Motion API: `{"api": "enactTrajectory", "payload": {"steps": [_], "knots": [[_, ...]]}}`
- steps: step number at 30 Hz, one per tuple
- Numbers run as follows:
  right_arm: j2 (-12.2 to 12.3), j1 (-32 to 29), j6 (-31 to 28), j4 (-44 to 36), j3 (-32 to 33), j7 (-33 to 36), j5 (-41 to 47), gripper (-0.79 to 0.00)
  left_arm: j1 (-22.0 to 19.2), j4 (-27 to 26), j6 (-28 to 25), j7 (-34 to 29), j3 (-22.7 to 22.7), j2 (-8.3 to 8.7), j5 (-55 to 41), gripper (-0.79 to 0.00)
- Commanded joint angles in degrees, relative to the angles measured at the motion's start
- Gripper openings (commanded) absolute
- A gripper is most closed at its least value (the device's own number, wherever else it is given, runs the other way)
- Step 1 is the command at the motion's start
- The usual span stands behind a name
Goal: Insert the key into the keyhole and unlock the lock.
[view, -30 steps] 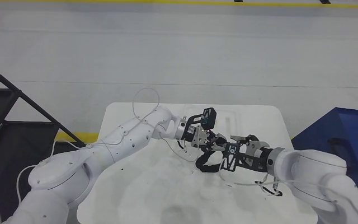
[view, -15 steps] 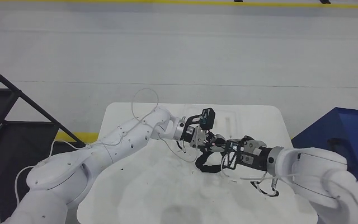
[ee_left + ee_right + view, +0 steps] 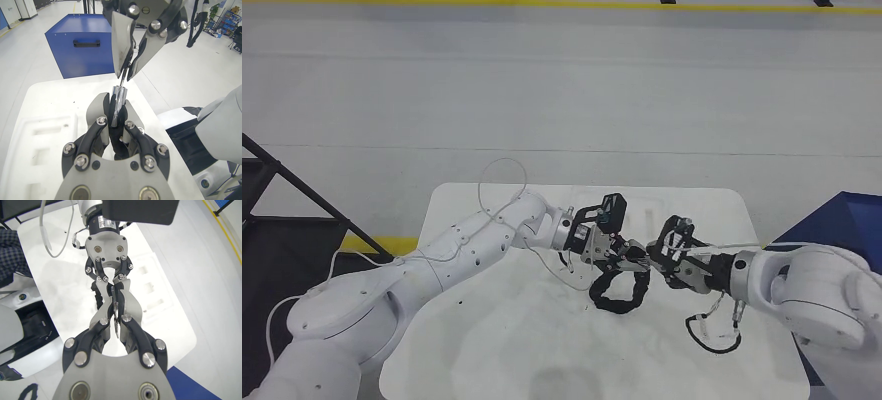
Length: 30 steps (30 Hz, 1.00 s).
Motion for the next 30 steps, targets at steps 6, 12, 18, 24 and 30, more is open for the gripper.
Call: {"api": "enactTrajectory", "payload": {"steps": [6, 12, 18, 24, 30], "knots": [[-0.1, 1.0, 3.6, 2.7, 0.7, 0.4, 8.4, -0.785, 0.0, -0.2, 0.0, 2.4, 0.0, 0.21, 2.3, -0.785], [0.0, 1.0, 4.4, 3.1, 2.2, -0.3, 10.8, -0.062, 0.2, 0.3, 0.0, 3.5, 0.0, 0.49, 3.8, -0.785], [0.3, -0.3, 2.8, 3.5, 4.4, -1.0, 11.7, 0.000, 0.8, 1.1, 0.0, 1.2, 0.0, 0.85, 4.9, -0.785], [0.6, -2.3, -1.8, 4.5, 6.4, -2.7, 11.0, 0.000, 2.2, 3.7, 0.0, -4.5, 0.0, 1.46, 4.5, -0.785], [0.8, -3.9, -4.6, 5.8, 6.9, -4.8, 10.5, 0.000, 3.6, 7.1, 0.0, -11.5, -0.1, 1.86, 2.5, -0.785]]}}
